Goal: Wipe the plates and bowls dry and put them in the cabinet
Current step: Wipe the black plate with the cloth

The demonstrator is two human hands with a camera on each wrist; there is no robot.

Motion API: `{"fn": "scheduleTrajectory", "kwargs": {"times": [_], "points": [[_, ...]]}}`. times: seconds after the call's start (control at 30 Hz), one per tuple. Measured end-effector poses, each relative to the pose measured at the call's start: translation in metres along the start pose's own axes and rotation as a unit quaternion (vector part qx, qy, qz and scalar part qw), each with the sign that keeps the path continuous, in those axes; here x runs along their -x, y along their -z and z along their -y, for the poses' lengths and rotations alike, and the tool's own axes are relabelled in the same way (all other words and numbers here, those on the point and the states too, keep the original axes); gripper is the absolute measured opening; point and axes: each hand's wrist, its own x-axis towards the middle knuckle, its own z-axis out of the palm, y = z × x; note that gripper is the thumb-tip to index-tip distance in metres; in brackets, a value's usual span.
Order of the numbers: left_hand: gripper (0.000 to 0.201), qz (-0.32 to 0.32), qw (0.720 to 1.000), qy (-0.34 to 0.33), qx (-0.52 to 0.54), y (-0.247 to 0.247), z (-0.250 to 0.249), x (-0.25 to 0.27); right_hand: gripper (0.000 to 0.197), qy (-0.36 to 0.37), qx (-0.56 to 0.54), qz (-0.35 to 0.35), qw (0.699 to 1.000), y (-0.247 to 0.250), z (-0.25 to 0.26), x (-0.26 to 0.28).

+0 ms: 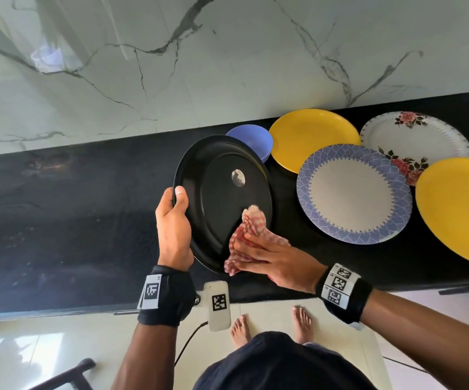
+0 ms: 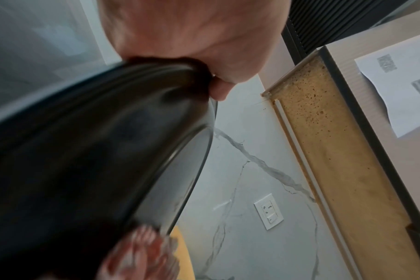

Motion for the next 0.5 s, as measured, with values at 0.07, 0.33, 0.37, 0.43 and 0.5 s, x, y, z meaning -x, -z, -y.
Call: {"fn": "scheduleTrajectory", "kwargs": {"times": [0.07, 0.33, 0.37, 0.43, 0.5], "points": [[0.038, -0.004, 1.0, -0.007, -0.005, 0.002, -0.001, 0.001, 0.07, -0.025, -0.031, -0.03, 0.999, 0.012, -0.012, 0.011], [0.035, 0.041, 0.997, -0.046, -0.038, -0.002, 0.001, 0.006, 0.044, -0.077, -0.103, -0.194, 0.973, 0.075, -0.027, -0.085], [0.032, 0.049, 0.997, -0.043, -0.031, -0.003, 0.003, 0.006, 0.046, -0.063, -0.092, -0.174, 0.978, 0.072, -0.027, -0.101], [0.035, 0.05, 0.997, -0.043, -0.03, -0.004, 0.003, 0.004, 0.05, -0.08, -0.059, -0.137, 0.986, 0.063, -0.031, -0.121], [0.039, 0.033, 0.997, -0.045, -0.044, -0.004, 0.001, 0.003, 0.052, -0.146, -0.05, -0.136, 0.979, 0.054, -0.045, -0.13]]}}
